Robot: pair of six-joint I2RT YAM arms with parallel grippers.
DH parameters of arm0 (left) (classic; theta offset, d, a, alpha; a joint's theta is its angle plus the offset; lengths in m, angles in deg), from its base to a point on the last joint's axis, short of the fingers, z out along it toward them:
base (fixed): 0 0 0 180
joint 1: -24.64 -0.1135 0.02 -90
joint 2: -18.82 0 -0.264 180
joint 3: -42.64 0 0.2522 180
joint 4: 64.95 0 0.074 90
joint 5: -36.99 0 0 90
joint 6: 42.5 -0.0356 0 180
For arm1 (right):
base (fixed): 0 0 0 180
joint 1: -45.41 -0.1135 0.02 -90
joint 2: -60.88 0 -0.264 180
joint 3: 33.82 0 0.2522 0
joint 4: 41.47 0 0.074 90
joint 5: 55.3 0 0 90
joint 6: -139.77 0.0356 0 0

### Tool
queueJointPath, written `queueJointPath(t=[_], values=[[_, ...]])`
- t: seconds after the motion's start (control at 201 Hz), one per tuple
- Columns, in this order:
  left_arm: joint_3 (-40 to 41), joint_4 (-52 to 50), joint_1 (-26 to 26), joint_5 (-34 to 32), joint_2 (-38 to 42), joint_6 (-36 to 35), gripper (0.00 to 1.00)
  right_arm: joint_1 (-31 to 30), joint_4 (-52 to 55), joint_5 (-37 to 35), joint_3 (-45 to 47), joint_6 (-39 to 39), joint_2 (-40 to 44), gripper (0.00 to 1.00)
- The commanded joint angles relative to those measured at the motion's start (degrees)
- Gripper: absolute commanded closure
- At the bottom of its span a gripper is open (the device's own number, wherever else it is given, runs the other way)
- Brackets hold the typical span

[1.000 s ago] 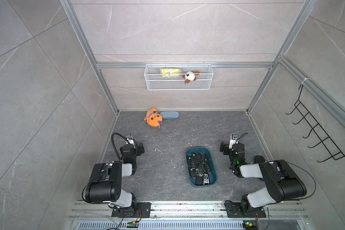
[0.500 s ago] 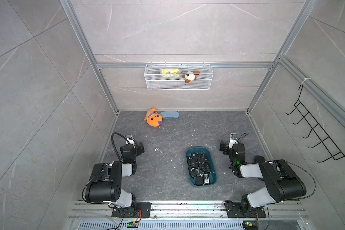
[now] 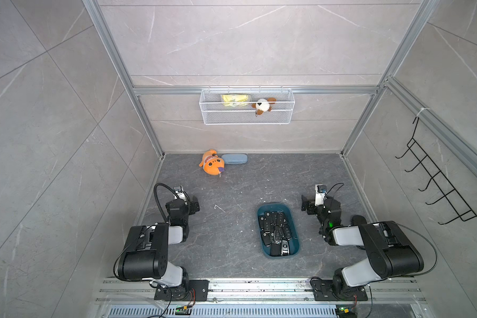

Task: Place the car key into the storage box
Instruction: Reset both arms

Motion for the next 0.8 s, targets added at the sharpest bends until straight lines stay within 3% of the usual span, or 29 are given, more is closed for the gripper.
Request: queueJointPath(t=[0.0,0.095,0.179,0.796], values=[[0.1,3.0,-0.3,0.6,-0.2,-1.5,0.00,1.1,-2.1,12.3,0.6,-2.1,0.7,0.00],[0.1,3.0,-0.3,0.6,-0.2,-1.4,0.00,1.2,1.8,8.5,-1.9,-0.2,0.0,0.01],[0.1,3.0,-0.3,0.6,-0.2,-1.5,0.00,1.1,3.3,0.8,-2.8,2.2,-0.1,0.00],[-0.1,2.8,-0.2,0.7,-0.3,-1.4,0.00,1.1,3.4,0.5,-2.7,2.3,0.1,0.00]])
